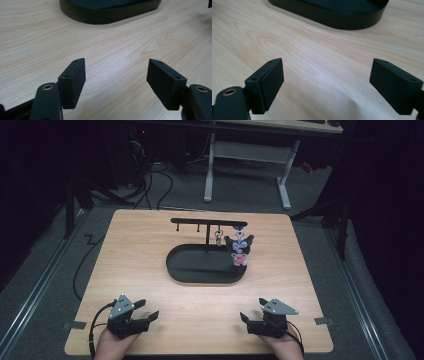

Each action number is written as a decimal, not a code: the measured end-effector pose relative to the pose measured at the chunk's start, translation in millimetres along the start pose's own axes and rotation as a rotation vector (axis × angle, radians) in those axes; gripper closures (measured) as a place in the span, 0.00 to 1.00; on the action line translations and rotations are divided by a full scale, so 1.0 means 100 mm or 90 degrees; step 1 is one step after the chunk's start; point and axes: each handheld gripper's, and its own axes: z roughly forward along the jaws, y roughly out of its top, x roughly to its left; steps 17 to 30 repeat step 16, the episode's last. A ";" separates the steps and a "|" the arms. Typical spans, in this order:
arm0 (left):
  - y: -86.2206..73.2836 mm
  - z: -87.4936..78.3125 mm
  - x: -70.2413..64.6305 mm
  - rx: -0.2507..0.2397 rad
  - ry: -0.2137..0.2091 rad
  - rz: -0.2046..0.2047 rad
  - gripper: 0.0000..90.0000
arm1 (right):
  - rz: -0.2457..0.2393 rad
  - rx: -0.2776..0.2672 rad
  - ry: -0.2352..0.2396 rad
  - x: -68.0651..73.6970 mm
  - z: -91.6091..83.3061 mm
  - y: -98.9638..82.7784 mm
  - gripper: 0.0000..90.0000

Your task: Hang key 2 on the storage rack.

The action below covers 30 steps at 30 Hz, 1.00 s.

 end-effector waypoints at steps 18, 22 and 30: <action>0.02 0.08 -0.10 0.003 -0.011 0.006 0.36 | -0.001 -0.044 -0.027 -0.12 -0.11 -0.10 0.06; 0.02 0.08 -0.10 0.003 -0.011 0.006 0.36 | -0.001 -0.044 -0.027 -0.12 -0.11 -0.10 0.06; 0.02 0.08 -0.10 0.003 -0.011 0.006 0.36 | -0.001 -0.044 -0.027 -0.12 -0.11 -0.10 0.06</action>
